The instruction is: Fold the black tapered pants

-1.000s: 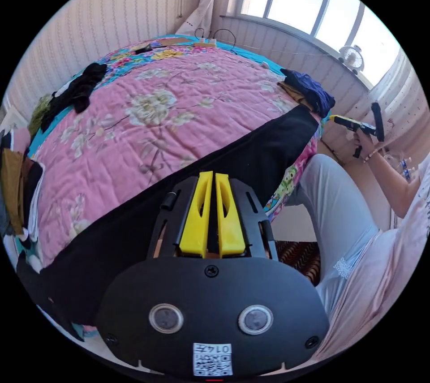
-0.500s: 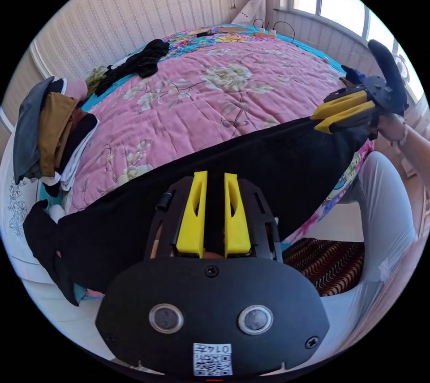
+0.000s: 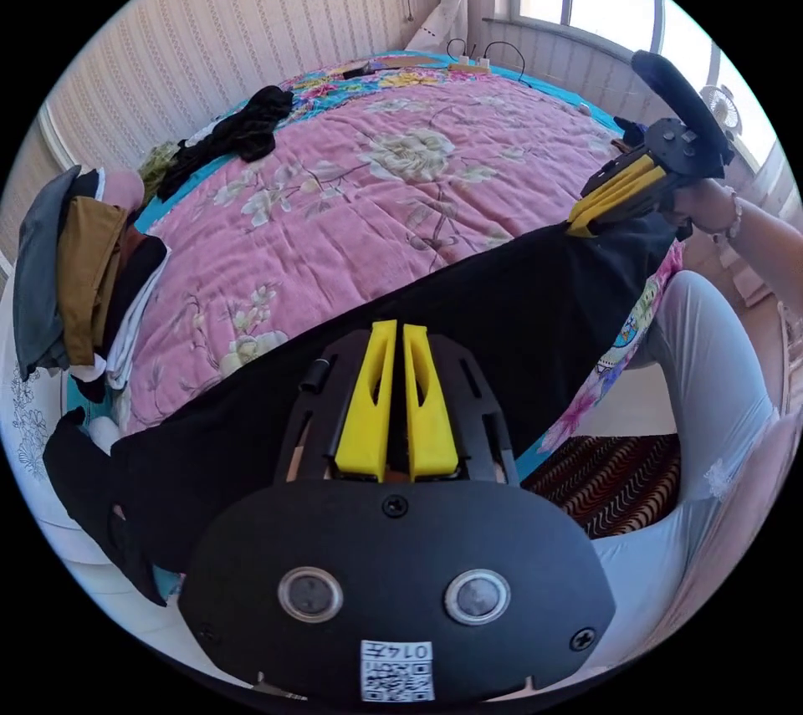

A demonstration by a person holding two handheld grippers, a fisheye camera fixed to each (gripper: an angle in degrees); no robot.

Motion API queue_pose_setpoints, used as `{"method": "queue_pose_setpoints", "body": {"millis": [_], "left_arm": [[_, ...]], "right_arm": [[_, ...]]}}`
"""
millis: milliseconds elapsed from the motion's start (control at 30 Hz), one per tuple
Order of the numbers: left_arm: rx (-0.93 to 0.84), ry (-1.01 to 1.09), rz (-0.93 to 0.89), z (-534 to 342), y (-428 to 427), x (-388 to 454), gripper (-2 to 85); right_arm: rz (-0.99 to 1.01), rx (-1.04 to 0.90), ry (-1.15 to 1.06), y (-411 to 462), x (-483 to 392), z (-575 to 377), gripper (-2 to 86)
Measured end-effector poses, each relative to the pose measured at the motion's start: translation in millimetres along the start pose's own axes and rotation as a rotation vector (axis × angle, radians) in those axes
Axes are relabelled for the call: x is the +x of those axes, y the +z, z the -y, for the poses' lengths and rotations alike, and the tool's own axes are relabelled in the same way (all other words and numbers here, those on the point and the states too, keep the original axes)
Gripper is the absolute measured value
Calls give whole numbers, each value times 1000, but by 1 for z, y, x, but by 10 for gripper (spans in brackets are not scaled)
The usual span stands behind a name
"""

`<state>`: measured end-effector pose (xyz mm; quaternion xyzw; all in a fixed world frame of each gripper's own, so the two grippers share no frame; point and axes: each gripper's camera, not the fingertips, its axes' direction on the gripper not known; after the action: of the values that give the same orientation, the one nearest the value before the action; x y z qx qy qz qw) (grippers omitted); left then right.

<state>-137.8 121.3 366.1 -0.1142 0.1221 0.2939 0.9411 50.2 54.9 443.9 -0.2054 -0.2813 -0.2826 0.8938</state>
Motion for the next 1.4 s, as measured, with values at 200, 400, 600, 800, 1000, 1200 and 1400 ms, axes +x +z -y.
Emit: {"method": "queue_pose_setpoints", "body": {"millis": [200,400,600,800,1000,1200,1400], "left_arm": [[-173,-62,-37,14,64,-17,-5],[-111,-113,-54,3,43,-23,-4],[52,-89,-248,-16,1,18,-9],[-10,-148,-322,-26,40,68,-10],[-60,-157,-263,-29,65,78,-10],[-93,-143,-330,-9,58,79,-10],[-68,-158,-294,-10,78,85,-10]], "right_arm": [[35,-51,115,39,34,24,13],[31,16,206,17,48,2,57],[57,153,449,-22,71,-85,52],[168,192,159,-8,-6,-21,7],[-129,-102,-74,95,-49,62,-3],[-45,-116,-31,82,-32,60,-4],[-92,-54,19,95,-16,45,-3]]}}
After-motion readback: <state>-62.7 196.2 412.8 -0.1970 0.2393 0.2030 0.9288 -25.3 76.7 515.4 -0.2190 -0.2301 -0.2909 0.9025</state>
